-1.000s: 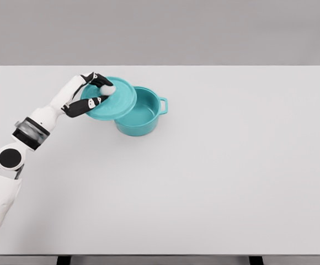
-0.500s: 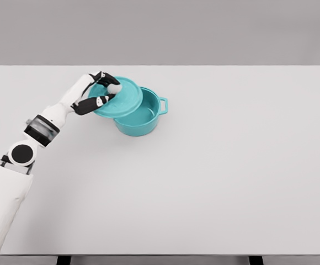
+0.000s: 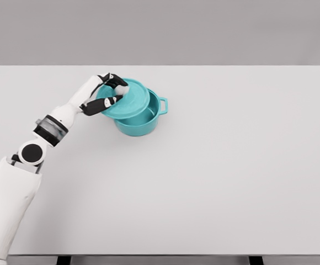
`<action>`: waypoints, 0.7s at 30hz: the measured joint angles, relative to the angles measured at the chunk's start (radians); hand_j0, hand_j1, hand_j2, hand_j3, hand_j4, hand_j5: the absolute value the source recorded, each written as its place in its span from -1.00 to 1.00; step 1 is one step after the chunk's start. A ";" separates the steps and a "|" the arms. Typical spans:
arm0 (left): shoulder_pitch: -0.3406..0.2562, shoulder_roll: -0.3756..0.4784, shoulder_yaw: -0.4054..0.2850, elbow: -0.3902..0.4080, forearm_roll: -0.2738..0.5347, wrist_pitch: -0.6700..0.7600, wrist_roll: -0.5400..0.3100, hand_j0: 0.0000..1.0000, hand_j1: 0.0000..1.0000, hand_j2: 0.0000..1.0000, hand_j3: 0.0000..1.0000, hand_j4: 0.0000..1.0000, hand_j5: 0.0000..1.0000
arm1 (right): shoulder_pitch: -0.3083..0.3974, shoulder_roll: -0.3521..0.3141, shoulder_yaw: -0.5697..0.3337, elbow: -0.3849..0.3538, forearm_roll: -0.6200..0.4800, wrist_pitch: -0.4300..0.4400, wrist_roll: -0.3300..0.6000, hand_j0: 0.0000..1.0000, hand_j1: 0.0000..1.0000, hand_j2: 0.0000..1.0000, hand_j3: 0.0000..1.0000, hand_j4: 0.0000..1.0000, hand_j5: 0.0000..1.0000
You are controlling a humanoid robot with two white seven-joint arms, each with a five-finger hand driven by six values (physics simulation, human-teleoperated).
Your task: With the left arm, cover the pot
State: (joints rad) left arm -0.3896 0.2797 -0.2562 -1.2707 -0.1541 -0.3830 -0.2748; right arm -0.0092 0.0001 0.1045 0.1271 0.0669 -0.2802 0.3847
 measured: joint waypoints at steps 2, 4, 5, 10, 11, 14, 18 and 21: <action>-0.009 -0.004 -0.005 0.004 -0.001 0.000 0.000 0.03 0.03 0.03 0.03 0.03 0.03 | 0.000 0.000 0.000 0.000 0.000 0.000 0.000 1.00 1.00 1.00 1.00 1.00 1.00; -0.012 -0.008 -0.008 0.014 -0.002 0.000 0.000 0.03 0.03 0.03 0.03 0.03 0.03 | 0.000 0.000 0.000 0.000 0.000 0.000 0.000 1.00 1.00 1.00 1.00 1.00 1.00; -0.012 -0.010 -0.009 0.017 -0.002 0.000 0.000 0.03 0.03 0.03 0.03 0.03 0.03 | 0.000 0.000 0.000 0.000 0.000 0.000 0.000 1.00 1.00 1.00 1.00 1.00 1.00; -0.012 -0.017 -0.015 0.024 -0.002 0.000 -0.001 0.03 0.03 0.03 0.03 0.03 0.03 | 0.000 0.000 0.000 0.000 0.000 0.000 0.000 1.00 1.00 1.00 1.00 1.00 1.00; -0.012 -0.017 -0.019 0.023 -0.002 0.000 -0.001 0.03 0.03 0.03 0.03 0.03 0.03 | 0.000 0.000 0.000 0.000 0.000 0.000 0.000 1.00 1.00 1.00 1.00 1.00 1.00; -0.012 -0.019 -0.026 0.023 -0.002 -0.001 -0.001 0.03 0.03 0.03 0.03 0.03 0.03 | 0.000 0.000 0.000 0.000 0.000 0.000 0.000 1.00 1.00 1.00 1.00 1.00 1.00; -0.012 -0.027 -0.031 0.021 -0.003 -0.006 -0.002 0.03 0.03 0.03 0.03 0.03 0.03 | 0.000 0.000 0.000 0.000 0.000 0.000 0.000 1.00 1.00 1.00 1.00 1.00 1.00; -0.012 -0.029 -0.032 0.020 -0.003 -0.012 -0.002 0.03 0.03 0.03 0.03 0.03 0.03 | 0.000 0.000 0.000 0.000 0.000 0.000 0.000 1.00 1.00 1.00 1.00 1.00 1.00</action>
State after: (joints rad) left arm -0.4019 0.2502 -0.2882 -1.2506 -0.1568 -0.3948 -0.2764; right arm -0.0092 0.0001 0.1045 0.1273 0.0669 -0.2802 0.3847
